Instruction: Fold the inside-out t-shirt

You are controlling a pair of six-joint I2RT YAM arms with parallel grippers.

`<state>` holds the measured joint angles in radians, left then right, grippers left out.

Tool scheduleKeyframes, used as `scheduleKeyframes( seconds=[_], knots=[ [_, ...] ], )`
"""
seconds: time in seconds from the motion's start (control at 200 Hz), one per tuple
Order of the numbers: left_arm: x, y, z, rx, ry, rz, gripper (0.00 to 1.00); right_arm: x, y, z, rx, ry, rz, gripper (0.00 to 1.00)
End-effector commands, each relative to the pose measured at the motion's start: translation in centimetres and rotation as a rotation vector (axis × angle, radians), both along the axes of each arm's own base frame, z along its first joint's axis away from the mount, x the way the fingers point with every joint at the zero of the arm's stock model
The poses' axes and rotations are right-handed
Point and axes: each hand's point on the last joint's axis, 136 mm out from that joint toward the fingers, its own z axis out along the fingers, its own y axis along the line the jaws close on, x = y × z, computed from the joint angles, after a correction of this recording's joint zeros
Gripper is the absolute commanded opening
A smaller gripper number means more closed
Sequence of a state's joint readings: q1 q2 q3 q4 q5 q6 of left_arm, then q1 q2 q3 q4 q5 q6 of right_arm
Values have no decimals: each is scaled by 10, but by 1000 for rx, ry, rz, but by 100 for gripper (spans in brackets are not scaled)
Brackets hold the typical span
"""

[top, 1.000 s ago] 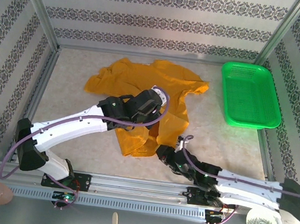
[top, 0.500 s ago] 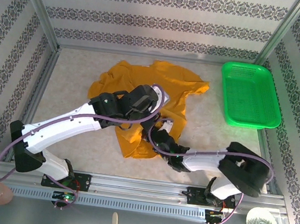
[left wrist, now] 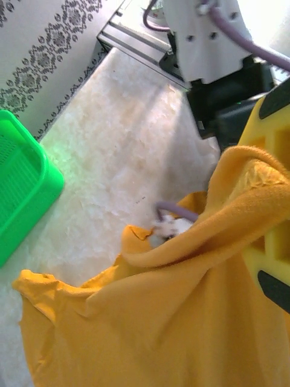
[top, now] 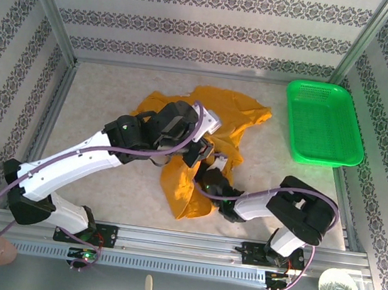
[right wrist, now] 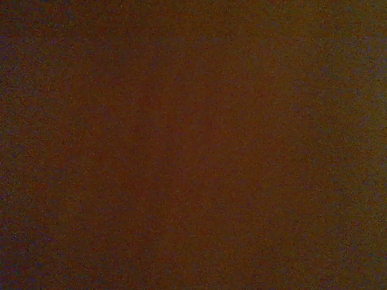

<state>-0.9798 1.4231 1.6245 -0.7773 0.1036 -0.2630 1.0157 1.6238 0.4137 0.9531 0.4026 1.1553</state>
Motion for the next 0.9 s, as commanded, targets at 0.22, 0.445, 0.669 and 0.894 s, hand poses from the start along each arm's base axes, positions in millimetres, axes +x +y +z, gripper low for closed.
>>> scheduleKeyframes(
  seconds=[0.22, 0.445, 0.669, 0.894],
  knots=[
    [-15, -22, 39, -107, 16, -83, 0, 59, 4, -37, 75, 82, -131, 0],
    [-52, -51, 48, -173, 51, -185, 0, 101, -17, -43, 119, 150, -162, 5],
    [-55, -69, 64, -228, 32, -209, 0, 106, -6, -35, 109, 165, -134, 48],
    [-50, -73, 73, -232, 4, -209, 0, 102, 35, -20, 129, 162, -83, 56]
  ],
)
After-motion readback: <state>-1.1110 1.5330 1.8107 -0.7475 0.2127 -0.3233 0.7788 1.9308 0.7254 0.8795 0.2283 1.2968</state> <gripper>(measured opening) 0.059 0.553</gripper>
